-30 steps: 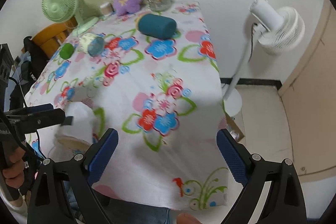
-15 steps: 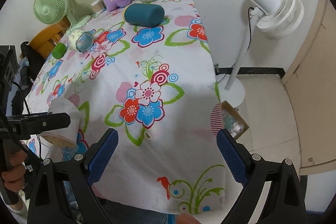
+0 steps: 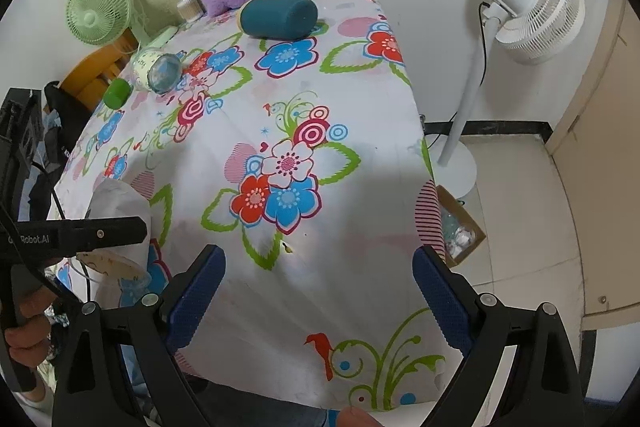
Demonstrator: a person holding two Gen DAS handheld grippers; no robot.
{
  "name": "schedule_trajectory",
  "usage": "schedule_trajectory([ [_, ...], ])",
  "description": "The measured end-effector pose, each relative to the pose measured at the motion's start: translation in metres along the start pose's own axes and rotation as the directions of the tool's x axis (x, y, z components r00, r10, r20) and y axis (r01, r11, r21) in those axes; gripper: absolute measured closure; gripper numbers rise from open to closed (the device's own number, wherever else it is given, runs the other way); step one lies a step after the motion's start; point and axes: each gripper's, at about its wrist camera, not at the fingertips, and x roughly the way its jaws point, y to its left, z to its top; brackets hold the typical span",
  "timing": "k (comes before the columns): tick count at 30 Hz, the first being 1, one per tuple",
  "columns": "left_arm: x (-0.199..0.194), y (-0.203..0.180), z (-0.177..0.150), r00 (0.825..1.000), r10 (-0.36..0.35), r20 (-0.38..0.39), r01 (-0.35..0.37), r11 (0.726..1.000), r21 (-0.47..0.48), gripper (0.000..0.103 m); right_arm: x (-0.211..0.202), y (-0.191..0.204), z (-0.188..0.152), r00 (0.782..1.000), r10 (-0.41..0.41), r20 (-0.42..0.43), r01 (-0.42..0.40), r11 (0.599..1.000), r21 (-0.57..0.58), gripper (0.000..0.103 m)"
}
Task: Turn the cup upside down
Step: 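Rotate the held white cup with the left gripper until it stands on its end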
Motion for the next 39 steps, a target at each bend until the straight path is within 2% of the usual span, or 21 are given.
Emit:
schedule_trajectory([
  [2, -0.001, -0.002, 0.0, 1.0, 0.003, 0.004, -0.003, 1.0, 0.024, 0.021, 0.0, -0.003, 0.0, 1.0, 0.003, 0.003, -0.003, 1.0, 0.02, 0.007],
  [5, -0.002, -0.004, -0.001, 1.0, 0.003, 0.009, -0.004, 0.999, 0.05, 0.023, 0.0, -0.004, -0.001, 1.0, 0.01, 0.007, -0.01, 0.999, 0.033, 0.007],
  [8, -0.003, -0.006, -0.001, 1.0, -0.002, 0.018, 0.001, 0.998, 0.06, 0.029, 0.0, -0.004, -0.002, 1.0, 0.022, 0.009, -0.022, 0.999, 0.038, 0.007],
  [13, -0.009, -0.004, 0.001, 0.998, -0.015, 0.054, 0.012, 0.998, 0.058, 0.032, 0.0, -0.003, -0.003, 0.999, 0.03, 0.016, -0.03, 0.999, 0.044, 0.007],
  [16, -0.021, -0.005, 0.001, 0.992, -0.003, 0.13, -0.006, 0.997, 0.072, 0.032, 0.001, -0.003, -0.003, 0.999, 0.033, 0.02, -0.034, 0.998, 0.051, 0.007],
  [20, -0.036, -0.006, 0.004, 0.967, 0.035, 0.251, -0.057, 0.995, 0.082, 0.032, 0.0, -0.003, -0.004, 0.999, 0.042, 0.028, -0.043, 0.998, 0.055, 0.007],
  [24, -0.046, -0.005, 0.003, 0.905, 0.122, 0.408, -0.161, 0.985, 0.062, 0.032, -0.003, 0.0, -0.005, 0.998, 0.046, 0.046, -0.049, 0.998, 0.046, 0.007],
  [27, -0.051, -0.004, 0.0, 0.828, 0.19, 0.528, -0.241, 0.97, 0.029, 0.032, -0.005, 0.002, -0.005, 0.997, 0.047, 0.063, -0.049, 0.998, 0.039, 0.007],
  [28, -0.052, -0.004, -0.002, 0.794, 0.216, 0.568, -0.268, 0.963, 0.008, 0.032, -0.006, 0.004, -0.005, 0.996, 0.046, 0.07, -0.048, 0.998, 0.036, 0.007],
  [29, -0.053, -0.003, -0.003, 0.774, 0.226, 0.591, -0.28, 0.96, 0.0, 0.032, -0.008, 0.006, -0.005, 0.996, 0.046, 0.081, -0.048, 0.998, 0.028, 0.007],
  [30, -0.053, -0.004, -0.005, 0.745, 0.236, 0.624, -0.297, 0.955, -0.007, 0.032, -0.01, 0.008, -0.005, 0.995, 0.046, 0.093, -0.048, 0.999, 0.022, 0.007],
  [32, -0.053, -0.004, -0.009, 0.703, 0.248, 0.667, -0.321, 0.947, -0.014, 0.032, -0.016, 0.014, -0.006, 0.989, 0.039, 0.139, -0.039, 0.999, -0.001, 0.007],
  [35, -0.051, -0.001, -0.018, 0.64, 0.259, 0.723, -0.345, 0.938, -0.031, 0.032, -0.029, 0.025, -0.011, 0.97, 0.013, 0.242, -0.001, 0.999, -0.047, 0.007],
  [36, -0.051, 0.001, -0.021, 0.61, 0.263, 0.747, -0.347, 0.937, -0.046, 0.032, -0.032, 0.029, -0.012, 0.963, 0.01, 0.268, 0.008, 0.998, -0.066, 0.007],
  [37, -0.05, 0.003, -0.024, 0.589, 0.266, 0.763, -0.346, 0.936, -0.06, 0.032, -0.037, 0.035, -0.014, 0.954, 0.012, 0.3, 0.016, 0.995, -0.094, 0.007],
  [39, -0.048, 0.005, -0.027, 0.579, 0.258, 0.774, -0.339, 0.939, -0.059, 0.032, -0.045, 0.045, -0.018, 0.938, 0.027, 0.346, 0.024, 0.989, -0.143, 0.007],
])
